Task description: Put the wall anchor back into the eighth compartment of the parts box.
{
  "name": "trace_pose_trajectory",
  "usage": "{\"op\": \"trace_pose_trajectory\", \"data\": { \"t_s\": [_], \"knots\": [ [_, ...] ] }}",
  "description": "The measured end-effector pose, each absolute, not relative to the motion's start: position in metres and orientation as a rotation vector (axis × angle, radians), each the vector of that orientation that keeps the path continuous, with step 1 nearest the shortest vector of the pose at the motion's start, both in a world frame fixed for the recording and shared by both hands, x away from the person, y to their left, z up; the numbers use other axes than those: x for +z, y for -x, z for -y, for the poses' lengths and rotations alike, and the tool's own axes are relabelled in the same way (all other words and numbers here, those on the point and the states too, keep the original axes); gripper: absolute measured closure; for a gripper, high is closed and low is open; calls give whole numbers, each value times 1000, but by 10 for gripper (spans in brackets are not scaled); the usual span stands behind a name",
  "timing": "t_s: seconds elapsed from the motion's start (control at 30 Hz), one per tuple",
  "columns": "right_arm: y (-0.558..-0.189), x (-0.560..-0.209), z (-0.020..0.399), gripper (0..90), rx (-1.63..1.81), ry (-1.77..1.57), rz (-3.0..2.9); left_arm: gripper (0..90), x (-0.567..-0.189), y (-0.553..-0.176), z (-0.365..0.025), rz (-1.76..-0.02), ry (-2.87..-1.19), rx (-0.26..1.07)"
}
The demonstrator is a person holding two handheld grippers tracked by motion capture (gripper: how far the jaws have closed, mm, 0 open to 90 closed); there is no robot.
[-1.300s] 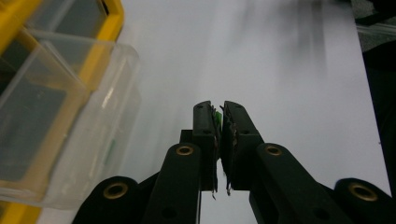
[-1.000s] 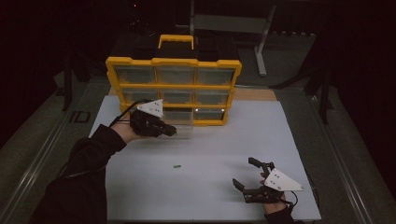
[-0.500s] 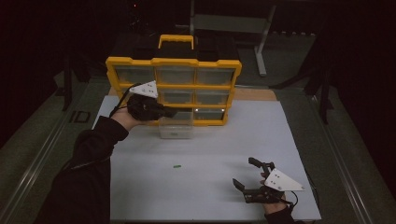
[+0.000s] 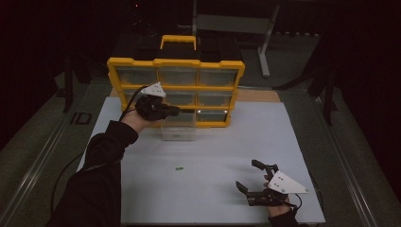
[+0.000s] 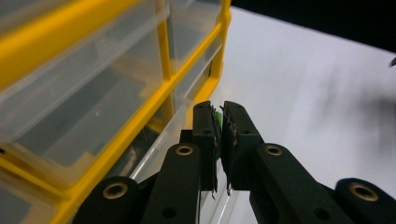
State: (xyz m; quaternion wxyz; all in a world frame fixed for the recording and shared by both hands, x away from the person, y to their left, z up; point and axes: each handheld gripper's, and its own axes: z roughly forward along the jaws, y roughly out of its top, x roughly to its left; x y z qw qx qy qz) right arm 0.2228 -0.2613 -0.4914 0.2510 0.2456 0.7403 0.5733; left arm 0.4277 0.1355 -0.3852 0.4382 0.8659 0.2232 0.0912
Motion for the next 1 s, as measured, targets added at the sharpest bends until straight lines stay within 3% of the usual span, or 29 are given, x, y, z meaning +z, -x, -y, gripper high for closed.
{"op": "trace_pose_trajectory", "data": {
  "t_s": [0.9, 1.0],
  "knots": [
    [-223, -492, 262, 93, 1553, -668, -2027, 832, -419, -442, -121, -725, -2348, 176],
    [-223, -493, 261, 93, 1552, -668, -2029, 729, -417, -440, -119, -721, -2347, 190]
  ]
}}
